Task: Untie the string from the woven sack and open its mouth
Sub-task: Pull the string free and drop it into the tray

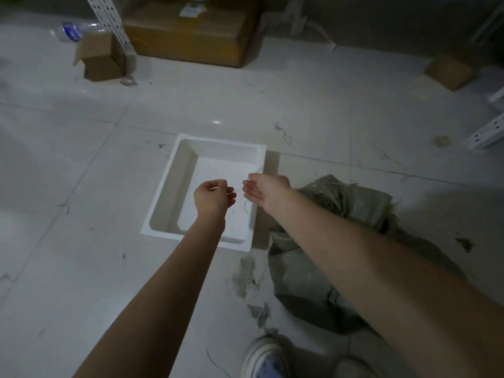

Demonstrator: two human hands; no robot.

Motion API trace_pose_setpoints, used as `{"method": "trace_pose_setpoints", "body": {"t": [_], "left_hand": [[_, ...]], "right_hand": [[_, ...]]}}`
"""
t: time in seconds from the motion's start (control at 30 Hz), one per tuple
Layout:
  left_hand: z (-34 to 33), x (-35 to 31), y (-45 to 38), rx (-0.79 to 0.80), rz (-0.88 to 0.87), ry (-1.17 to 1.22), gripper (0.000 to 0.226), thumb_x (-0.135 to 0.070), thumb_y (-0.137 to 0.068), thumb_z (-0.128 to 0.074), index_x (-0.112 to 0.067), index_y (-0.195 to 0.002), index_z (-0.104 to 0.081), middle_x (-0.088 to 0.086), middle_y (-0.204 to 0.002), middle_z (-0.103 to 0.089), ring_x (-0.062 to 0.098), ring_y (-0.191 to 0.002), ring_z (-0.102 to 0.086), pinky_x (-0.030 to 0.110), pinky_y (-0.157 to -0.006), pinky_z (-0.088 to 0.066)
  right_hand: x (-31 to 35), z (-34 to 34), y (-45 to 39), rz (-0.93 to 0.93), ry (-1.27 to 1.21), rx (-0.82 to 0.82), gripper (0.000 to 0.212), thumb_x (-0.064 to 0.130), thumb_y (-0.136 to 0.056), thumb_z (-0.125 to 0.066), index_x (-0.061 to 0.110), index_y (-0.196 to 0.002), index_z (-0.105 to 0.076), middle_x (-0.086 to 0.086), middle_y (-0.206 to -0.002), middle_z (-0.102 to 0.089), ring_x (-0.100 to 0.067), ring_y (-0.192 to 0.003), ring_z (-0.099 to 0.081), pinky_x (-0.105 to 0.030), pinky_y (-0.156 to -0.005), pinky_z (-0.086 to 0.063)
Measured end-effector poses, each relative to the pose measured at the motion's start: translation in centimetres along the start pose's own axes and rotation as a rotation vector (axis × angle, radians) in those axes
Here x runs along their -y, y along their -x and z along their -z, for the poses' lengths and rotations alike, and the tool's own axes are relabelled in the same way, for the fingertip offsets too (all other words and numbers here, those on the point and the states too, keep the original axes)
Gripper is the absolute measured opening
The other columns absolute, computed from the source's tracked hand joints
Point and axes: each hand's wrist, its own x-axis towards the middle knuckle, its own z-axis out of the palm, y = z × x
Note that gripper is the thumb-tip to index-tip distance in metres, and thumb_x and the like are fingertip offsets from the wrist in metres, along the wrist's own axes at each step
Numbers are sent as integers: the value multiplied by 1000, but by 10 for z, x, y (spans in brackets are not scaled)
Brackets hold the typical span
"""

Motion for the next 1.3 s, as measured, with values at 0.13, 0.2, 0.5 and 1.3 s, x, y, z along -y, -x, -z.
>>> {"method": "trace_pose_setpoints", "body": {"t": [0.13, 0.2, 0.5, 1.3], "left_hand": [[21, 33, -41, 79, -24, -464, 21, -4, -90, -47, -4, -72, -58, 7, -62, -58, 22, -60, -58, 45, -84, -57], [29, 45, -59, 128, -22, -647, 23, -3, -88, -48, -3, -67, -59, 10, -61, -60, 24, -60, -59, 48, -84, -58], [27, 70, -94, 246, -68, -1397, 8, -3, -76, -56, -5, -85, -56, 10, -85, -64, 28, -82, -62, 30, -68, -46], [-16, 21, -68, 291, -58, -1783, 25, -17, -88, -47, -5, -106, -60, 10, -108, -67, 28, -105, -65, 36, -94, -49]], "right_hand": [[-38, -25, -33, 134, 412, -41, 10, 3, -87, -58, 1, -89, -67, -11, -80, -67, -23, -75, -67, -33, -76, -59], [-56, -34, -49, 185, 537, -3, 13, 3, -85, -58, -1, -86, -70, -10, -75, -66, -23, -73, -65, -37, -79, -59], [-98, -58, -84, 293, 1137, -23, 24, -2, -88, -46, 0, -108, -59, -16, -118, -62, -32, -111, -58, -32, -83, -47], [-39, -22, -68, 708, 1453, 67, 21, 9, -87, -49, 5, -101, -64, -16, -107, -67, -32, -97, -63, -29, -69, -40]]}}
